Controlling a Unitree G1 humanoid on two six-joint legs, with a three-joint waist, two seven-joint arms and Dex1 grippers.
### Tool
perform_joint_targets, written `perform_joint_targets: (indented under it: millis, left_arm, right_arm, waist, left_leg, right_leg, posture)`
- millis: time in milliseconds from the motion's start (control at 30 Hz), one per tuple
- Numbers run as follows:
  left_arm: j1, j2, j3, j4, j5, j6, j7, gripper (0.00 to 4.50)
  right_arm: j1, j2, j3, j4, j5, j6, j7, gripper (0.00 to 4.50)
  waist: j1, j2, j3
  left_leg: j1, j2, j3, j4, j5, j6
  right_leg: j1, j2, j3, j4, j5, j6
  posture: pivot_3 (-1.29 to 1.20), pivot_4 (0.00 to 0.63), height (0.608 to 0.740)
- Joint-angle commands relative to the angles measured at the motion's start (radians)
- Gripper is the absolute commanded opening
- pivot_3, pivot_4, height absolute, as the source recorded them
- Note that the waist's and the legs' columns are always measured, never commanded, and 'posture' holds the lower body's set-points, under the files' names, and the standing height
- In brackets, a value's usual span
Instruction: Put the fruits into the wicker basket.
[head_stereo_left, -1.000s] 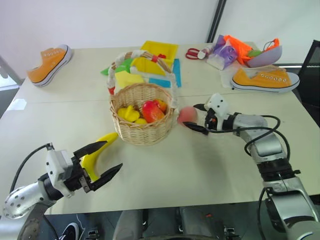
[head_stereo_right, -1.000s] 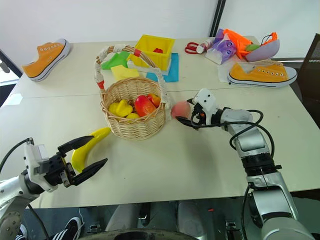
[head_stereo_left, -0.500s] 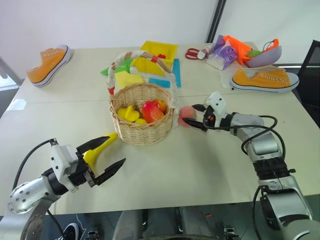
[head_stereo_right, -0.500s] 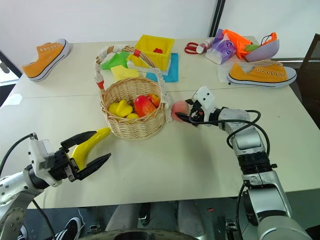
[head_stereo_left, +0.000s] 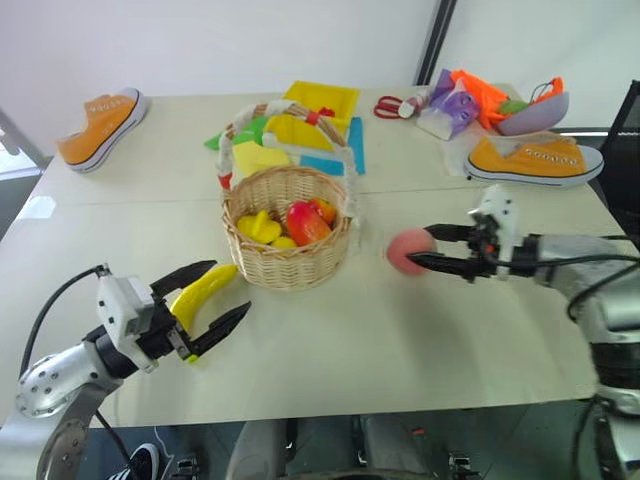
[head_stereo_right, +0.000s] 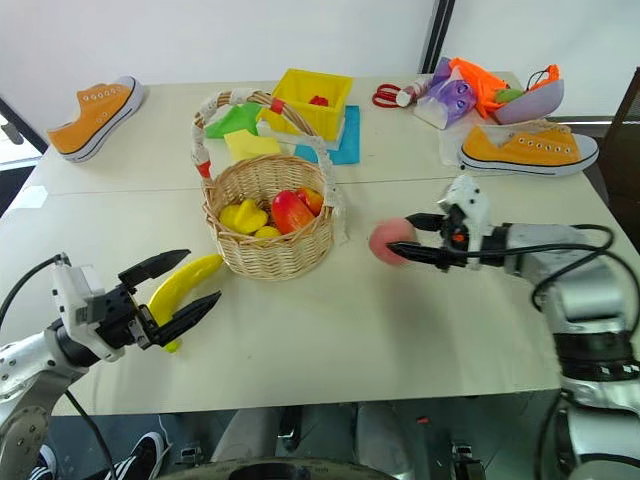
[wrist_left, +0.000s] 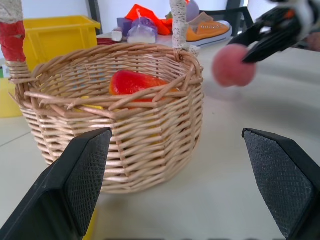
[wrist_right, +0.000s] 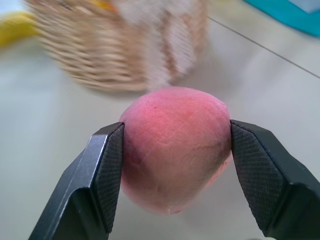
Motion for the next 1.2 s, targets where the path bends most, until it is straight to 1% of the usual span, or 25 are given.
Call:
perform_joint_targets:
  millis: [33, 67, 133, 167, 233, 300, 367, 433, 500, 567, 633, 767, 800, 900, 967, 1100, 1200]
  left_arm:
    - [-0.01, 0.006, 0.038, 0.011, -0.015, -0.02, -0.009, 4.5]
    - [-0.015, 0.006, 0.048, 0.019, -0.024, -0.02, -0.01, 4.5]
    - [-0.013, 0.005, 0.087, 0.035, -0.054, -0.016, -0.01, 4.5]
    - [-0.008, 0.005, 0.111, 0.044, -0.073, -0.013, -0.013, 4.5]
    - [-0.004, 0.005, 0.141, 0.063, -0.07, -0.025, -0.014, 4.5]
    - [-0.006, -0.001, 0.158, 0.085, -0.057, -0.038, -0.012, 4.5]
    - [-0.006, -0.007, 0.167, 0.103, -0.048, -0.049, -0.011, 4.5]
    - [-0.012, -0.013, 0.17, 0.119, -0.036, -0.062, 0.001, 4.5]
    - [-0.017, -0.024, 0.165, 0.135, -0.023, -0.066, 0.015, 4.5]
    - [-0.013, -0.038, 0.152, 0.132, -0.021, -0.07, 0.018, 4.5]
    - [-0.002, -0.053, 0.144, 0.114, -0.016, -0.074, 0.024, 4.5]
    - [0.018, -0.072, 0.146, 0.1, -0.025, -0.071, 0.031, 4.5]
    - [0.021, -0.074, 0.148, 0.099, -0.03, -0.068, 0.032, 4.5]
    - [0.037, -0.078, 0.152, 0.098, -0.033, -0.066, 0.029, 4.5]
    - [0.046, -0.081, 0.15, 0.105, -0.021, -0.073, 0.028, 4.5]
    - [0.048, -0.082, 0.144, 0.129, 0.006, -0.081, 0.03, 4.5]
    - [0.011, -0.079, 0.136, 0.18, 0.048, -0.064, 0.077, 4.5]
  right_arm:
    - [-0.037, -0.012, -0.048, -0.113, 0.152, 0.109, 0.006, 3.17]
    - [-0.063, 0.0, -0.057, -0.138, 0.197, 0.144, -0.011, 3.17]
    - [-0.154, 0.081, -0.065, -0.176, 0.297, 0.197, -0.101, 3.17]
    - [-0.198, 0.134, -0.049, -0.192, 0.302, 0.193, -0.16, 3.17]
    - [-0.263, 0.212, -0.004, -0.21, 0.287, 0.179, -0.231, 3.17]
    - [-0.326, 0.298, 0.042, -0.197, 0.25, 0.139, -0.298, 3.17]
    - [-0.369, 0.366, 0.123, -0.17, 0.156, 0.072, -0.356, 3.17]
    - [-0.396, 0.415, 0.225, -0.146, 0.041, -0.027, -0.371, 3.17]
    - [-0.419, 0.485, 0.266, -0.097, 0.01, -0.066, -0.396, 3.17]
    - [-0.43, 0.513, 0.326, -0.055, -0.067, -0.148, -0.381, 3.17]
    - [-0.439, 0.54, 0.354, 0.002, -0.121, -0.2, -0.391, 3.17]
    - [-0.441, 0.55, 0.4, 0.083, -0.241, -0.314, -0.399, 3.17]
    - [-0.438, 0.547, 0.409, 0.097, -0.267, -0.346, -0.395, 3.46]
    - [-0.418, 0.552, 0.39, 0.08, -0.237, -0.336, -0.36, 4.43]
    - [-0.409, 0.551, 0.37, 0.057, -0.21, -0.316, -0.348, 4.43]
    - [-0.372, 0.516, 0.29, -0.043, -0.082, -0.234, -0.3, 4.43]
    - [-0.305, 0.402, 0.208, -0.131, 0.023, -0.148, -0.223, 4.43]
  waist:
    - [0.001, 0.0, 0.0]
    - [0.003, 0.0, 0.0]
    - [0.0, 0.0, 0.0]
    - [-0.004, 0.0, 0.0]
    - [-0.002, 0.0, 0.0]
    - [0.003, -0.001, 0.0]
    - [0.007, -0.001, 0.0]
    - [0.006, -0.001, 0.0]
    - [0.003, -0.002, 0.0]
    - [0.0, -0.002, 0.0]
    - [-0.001, -0.002, -0.001]
    - [0.0, -0.002, 0.0]
    - [-0.001, -0.002, 0.0]
    - [-0.001, -0.002, 0.0]
    - [-0.001, -0.002, 0.0]
    - [0.001, -0.002, 0.0]
    - [0.009, -0.002, -0.001]
  left_leg:
    - [0.0, 0.0, 0.0, 0.0, 0.0, 0.0]
    - [0.0, 0.0, 0.0, 0.0, 0.0, 0.0]
    - [-0.001, 0.0, 0.0, 0.0, 0.0, 0.0]
    - [-0.001, 0.0, 0.0, 0.0, 0.0, 0.0]
    - [0.0, 0.0, 0.0, 0.0, 0.0, 0.0]
    - [0.0, 0.0, 0.0, -0.001, 0.0, 0.0]
    - [-0.001, 0.0, 0.0, -0.002, 0.0, 0.0]
    - [-0.003, 0.0, 0.0, -0.002, 0.0, 0.0]
    - [-0.003, -0.001, 0.0, -0.002, 0.0, 0.0]
    - [-0.003, -0.001, 0.0, -0.003, 0.0, 0.0]
    - [-0.003, -0.001, 0.0, -0.003, 0.0, 0.0]
    - [-0.003, -0.001, 0.0, -0.003, 0.0, 0.0]
    - [-0.003, -0.001, 0.0, -0.003, 0.0, 0.0]
    - [-0.003, -0.001, 0.0, -0.003, 0.0, 0.0]
    - [-0.003, -0.001, 0.0, -0.003, 0.0, 0.0]
    - [-0.003, -0.001, 0.0, -0.004, 0.0, 0.0]
    - [-0.003, -0.001, 0.0, -0.004, 0.0, 0.0]
  right_leg:
    - [0.0, 0.0, 0.0, 0.0, 0.0, 0.0]
    - [0.0, 0.0, 0.0, 0.0, 0.0, 0.0]
    - [-0.001, 0.0, 0.0, 0.0, 0.0, 0.0]
    - [-0.001, 0.0, 0.0, 0.0, 0.0, 0.0]
    - [-0.001, 0.0, 0.0, 0.0, 0.0, 0.0]
    - [-0.005, 0.0, 0.0, -0.001, 0.0, 0.0]
    - [-0.006, 0.0, 0.0, -0.003, 0.001, 0.001]
    - [-0.006, 0.0, 0.0, -0.003, 0.002, 0.002]
    - [-0.007, 0.0, 0.0, -0.004, 0.002, 0.002]
    - [-0.007, 0.0, 0.0, -0.003, 0.002, 0.003]
    - [-0.007, 0.0, -0.001, -0.003, 0.002, 0.003]
    - [-0.007, 0.0, -0.001, -0.003, 0.002, 0.003]
    - [-0.007, 0.0, -0.001, -0.003, 0.002, 0.003]
    - [-0.007, 0.0, -0.001, -0.003, 0.002, 0.003]
    - [-0.007, 0.0, -0.001, -0.003, 0.002, 0.003]
    - [-0.007, 0.0, -0.001, -0.003, 0.002, 0.003]
    - [-0.007, 0.0, -0.001, -0.004, 0.002, 0.003]
  posture:
    - [0.0, 0.15, 0.74]
    - [0.0, 0.15, 0.74]
    - [0.0, 0.15, 0.74]
    - [0.0, 0.15, 0.74]
    - [0.0, 0.15, 0.74]
    - [0.0, 0.15, 0.74]
    - [0.0, 0.15, 0.74]
    - [0.0, 0.15, 0.74]
    - [0.0, 0.15, 0.74]
    - [0.0, 0.15, 0.74]
    - [0.0, 0.15, 0.74]
    - [0.0, 0.15, 0.74]
    - [0.0, 0.15, 0.74]
    - [0.0, 0.15, 0.74]
    - [0.0, 0.15, 0.74]
    - [0.0, 0.15, 0.74]
    - [0.0, 0.15, 0.74]
